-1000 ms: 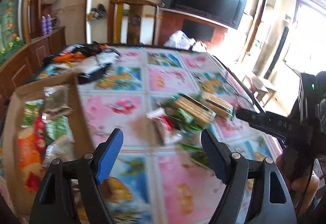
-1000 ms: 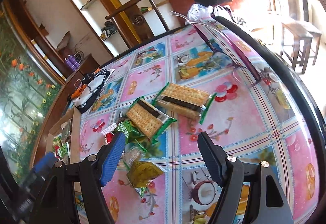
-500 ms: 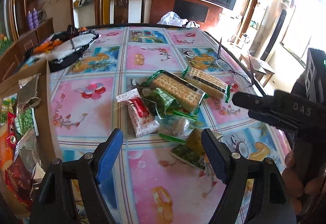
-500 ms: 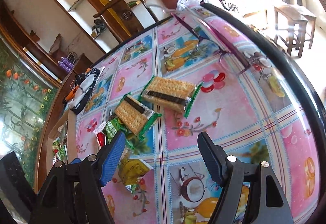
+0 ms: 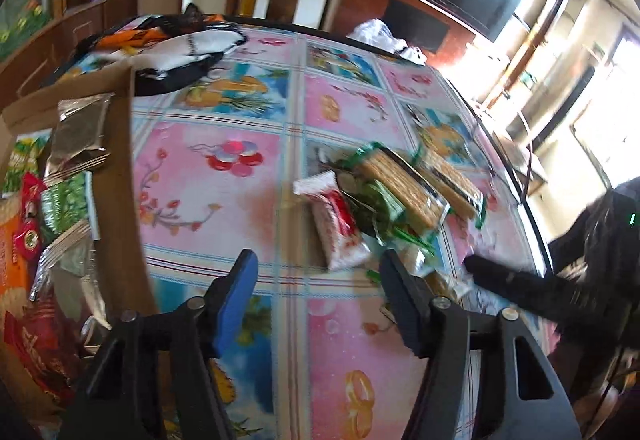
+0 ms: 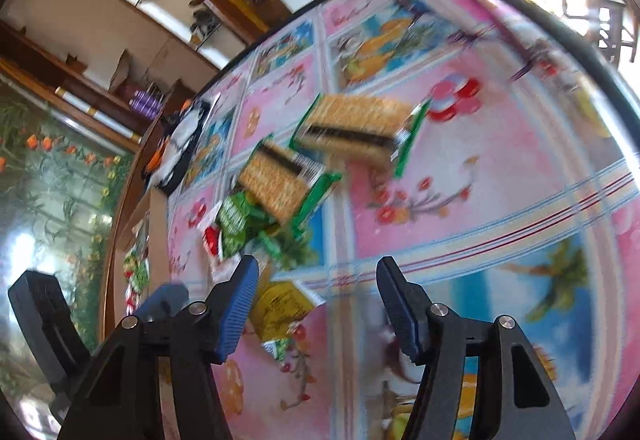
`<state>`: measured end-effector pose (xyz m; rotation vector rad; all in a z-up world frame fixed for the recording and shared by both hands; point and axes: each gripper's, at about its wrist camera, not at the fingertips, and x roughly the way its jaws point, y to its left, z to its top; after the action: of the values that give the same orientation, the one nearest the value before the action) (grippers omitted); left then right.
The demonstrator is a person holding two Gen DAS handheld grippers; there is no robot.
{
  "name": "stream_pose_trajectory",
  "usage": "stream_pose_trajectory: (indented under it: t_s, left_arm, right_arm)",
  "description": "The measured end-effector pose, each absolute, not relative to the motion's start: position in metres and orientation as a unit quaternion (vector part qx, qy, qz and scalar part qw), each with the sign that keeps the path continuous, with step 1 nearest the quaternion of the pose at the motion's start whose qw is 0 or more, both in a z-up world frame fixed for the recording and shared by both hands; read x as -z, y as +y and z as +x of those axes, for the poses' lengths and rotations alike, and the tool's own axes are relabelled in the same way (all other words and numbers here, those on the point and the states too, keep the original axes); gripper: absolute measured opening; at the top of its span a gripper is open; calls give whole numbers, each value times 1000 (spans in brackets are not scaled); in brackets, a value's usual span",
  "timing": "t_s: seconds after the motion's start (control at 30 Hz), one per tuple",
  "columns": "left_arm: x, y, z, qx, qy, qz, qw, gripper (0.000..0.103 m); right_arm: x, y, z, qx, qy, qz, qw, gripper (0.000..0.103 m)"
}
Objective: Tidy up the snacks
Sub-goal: 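Grasp a white-red candy packet with the left tool while the right tool approaches a yellow packet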
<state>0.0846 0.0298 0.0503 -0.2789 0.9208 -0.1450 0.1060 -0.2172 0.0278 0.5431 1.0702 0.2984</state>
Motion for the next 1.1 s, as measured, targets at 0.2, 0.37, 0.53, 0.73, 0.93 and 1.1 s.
stream_pose_trajectory:
  t_s: [0.2,0.37,0.53,0.73,0.93,1.1]
  left_arm:
    - [-54,47,88,55,433,-160,885,60]
    - [-54,48,90,54,434,-158,885,60]
    - [-55,44,90,59,429,-154,888,60]
    - [-57,22,102,66,431,-138,889,60]
    - [-37,5,133,29,473,-124,872,47]
    - [-25,-3,146,16,477,-105,872,44]
  right_arm:
    - [-26,-170,98,-175,516,184,818,66]
    - [-28,-125,84,-139,486,45,862,59]
    - [-30,-137,85,-138,480,64,864,45]
    - [-43,-161,87,-124,464,111,870,35]
    - [-43,-173,89,-119,469,138,864,34]
    - [-41,-179,91,-118,481,160,854,36]
